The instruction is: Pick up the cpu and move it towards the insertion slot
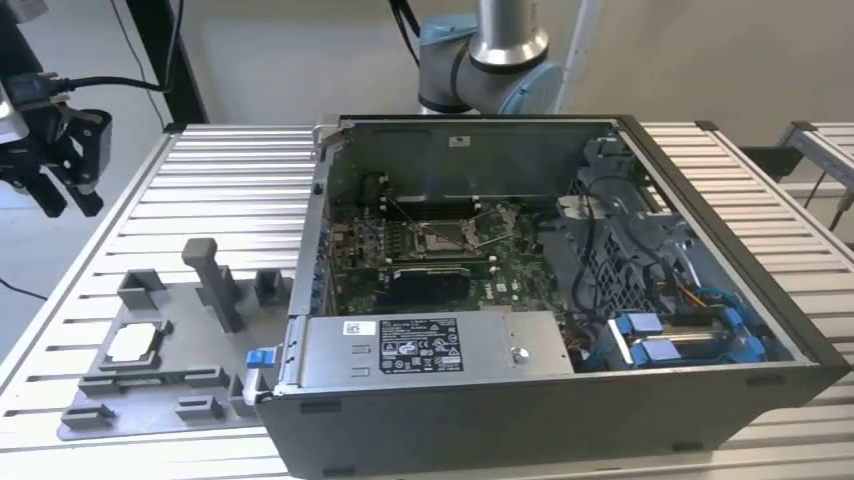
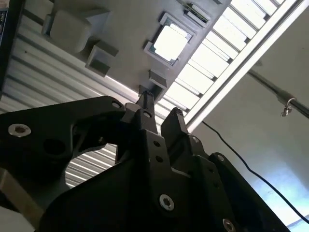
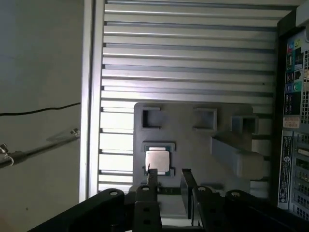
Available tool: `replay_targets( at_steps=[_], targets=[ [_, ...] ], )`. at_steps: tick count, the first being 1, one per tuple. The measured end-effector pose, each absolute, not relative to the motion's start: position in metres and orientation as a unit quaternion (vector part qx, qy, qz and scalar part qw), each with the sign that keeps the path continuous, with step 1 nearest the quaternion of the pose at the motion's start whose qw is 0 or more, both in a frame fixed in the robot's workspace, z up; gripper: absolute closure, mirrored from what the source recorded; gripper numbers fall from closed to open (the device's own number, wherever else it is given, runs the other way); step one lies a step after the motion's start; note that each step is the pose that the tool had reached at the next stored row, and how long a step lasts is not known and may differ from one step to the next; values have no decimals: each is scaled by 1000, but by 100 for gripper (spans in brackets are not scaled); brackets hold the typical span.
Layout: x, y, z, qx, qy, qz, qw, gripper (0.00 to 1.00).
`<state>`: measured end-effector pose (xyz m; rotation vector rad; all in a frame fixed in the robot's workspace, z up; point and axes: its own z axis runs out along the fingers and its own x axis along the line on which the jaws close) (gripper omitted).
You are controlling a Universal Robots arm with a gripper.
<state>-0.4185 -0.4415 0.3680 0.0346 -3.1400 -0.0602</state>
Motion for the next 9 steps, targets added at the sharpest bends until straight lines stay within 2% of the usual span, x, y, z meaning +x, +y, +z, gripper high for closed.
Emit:
replay_targets(
  at_steps=[9],
  targets=[
    [-418, -442, 368, 12, -1000, -19, 0, 0]
  ],
)
